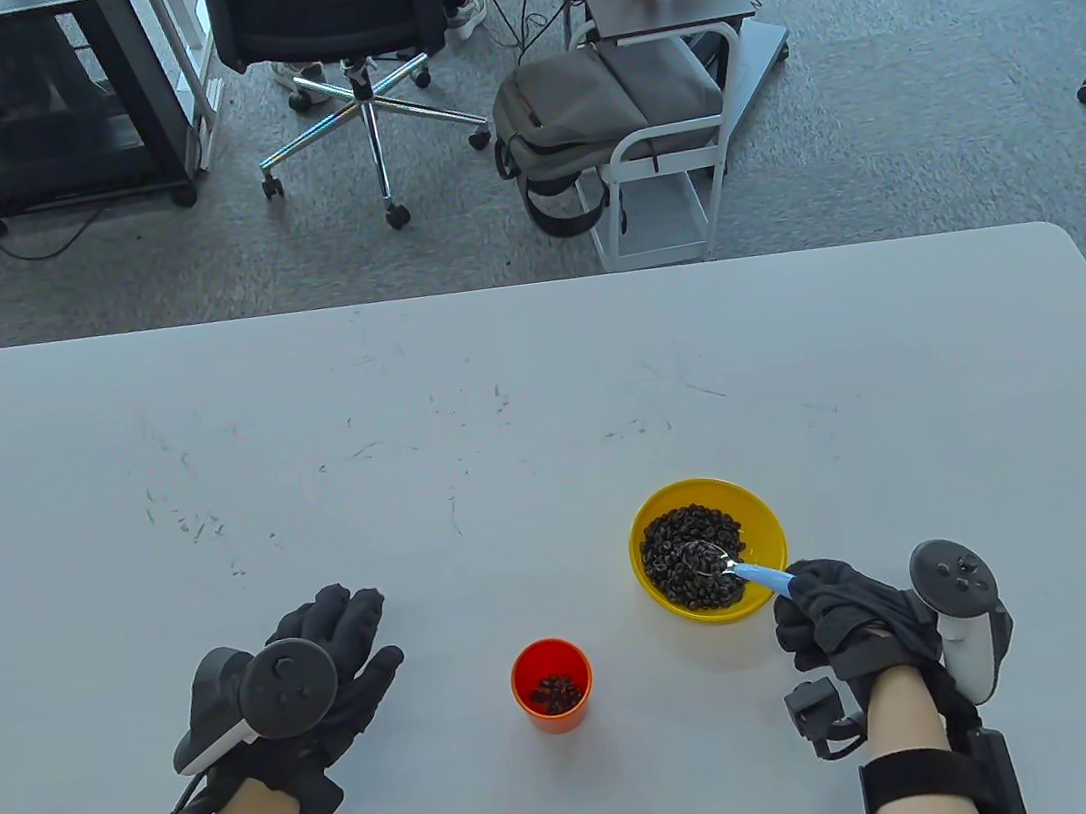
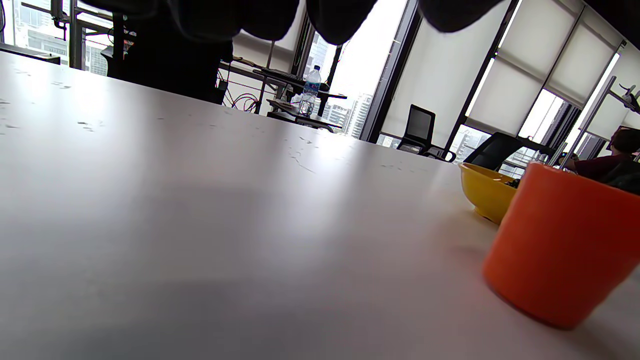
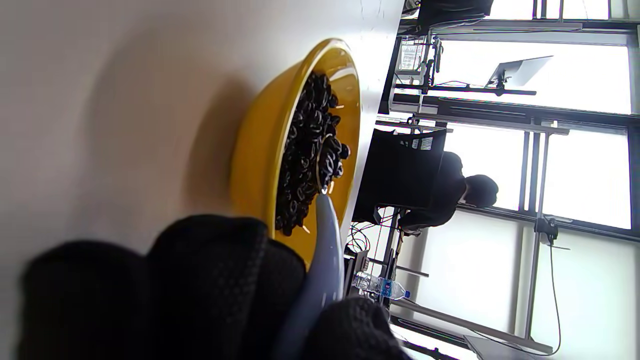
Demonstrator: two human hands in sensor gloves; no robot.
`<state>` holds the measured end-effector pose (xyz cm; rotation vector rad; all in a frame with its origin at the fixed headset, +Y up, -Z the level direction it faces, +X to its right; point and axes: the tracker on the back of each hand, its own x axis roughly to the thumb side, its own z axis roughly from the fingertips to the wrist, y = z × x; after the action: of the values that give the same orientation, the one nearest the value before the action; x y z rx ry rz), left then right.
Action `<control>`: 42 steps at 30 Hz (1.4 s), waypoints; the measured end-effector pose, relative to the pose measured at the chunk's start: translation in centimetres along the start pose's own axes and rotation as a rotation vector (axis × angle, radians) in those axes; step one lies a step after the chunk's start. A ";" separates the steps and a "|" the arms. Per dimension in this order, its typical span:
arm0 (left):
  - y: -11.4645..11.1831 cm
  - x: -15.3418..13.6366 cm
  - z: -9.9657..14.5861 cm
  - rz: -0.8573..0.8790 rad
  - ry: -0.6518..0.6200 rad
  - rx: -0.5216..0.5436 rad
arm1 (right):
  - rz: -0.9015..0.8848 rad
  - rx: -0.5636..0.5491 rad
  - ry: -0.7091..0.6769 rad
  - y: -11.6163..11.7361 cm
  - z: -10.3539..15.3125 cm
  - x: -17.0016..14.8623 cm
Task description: Scoop coffee beans into a cup using a baby spoon
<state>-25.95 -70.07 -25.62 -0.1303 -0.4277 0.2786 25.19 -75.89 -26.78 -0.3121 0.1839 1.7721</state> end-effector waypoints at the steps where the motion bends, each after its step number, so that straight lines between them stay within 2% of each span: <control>1: 0.0 0.0 0.0 0.000 0.000 0.001 | -0.016 0.002 -0.008 0.0 0.0 0.1; 16: -0.1 0.0 0.0 -0.005 -0.001 0.005 | -0.033 -0.003 -0.068 0.1 0.2 0.9; 23: 0.0 0.0 0.0 -0.004 -0.001 0.007 | -0.039 0.052 -0.119 1.0 0.6 2.2; 31: -0.1 0.0 0.0 -0.005 -0.002 0.008 | -0.017 0.205 -0.185 3.8 1.5 4.2; 39: -0.1 -0.1 0.1 -0.003 -0.001 0.008 | 0.049 0.356 -0.255 7.5 2.7 5.6; 42: -0.1 -0.1 0.0 -0.002 -0.001 0.007 | 0.122 0.388 -0.290 8.7 3.1 6.1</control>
<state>-26.03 -70.16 -25.60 -0.1231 -0.4281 0.2785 15.15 -71.28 -26.04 0.2385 0.3370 1.8333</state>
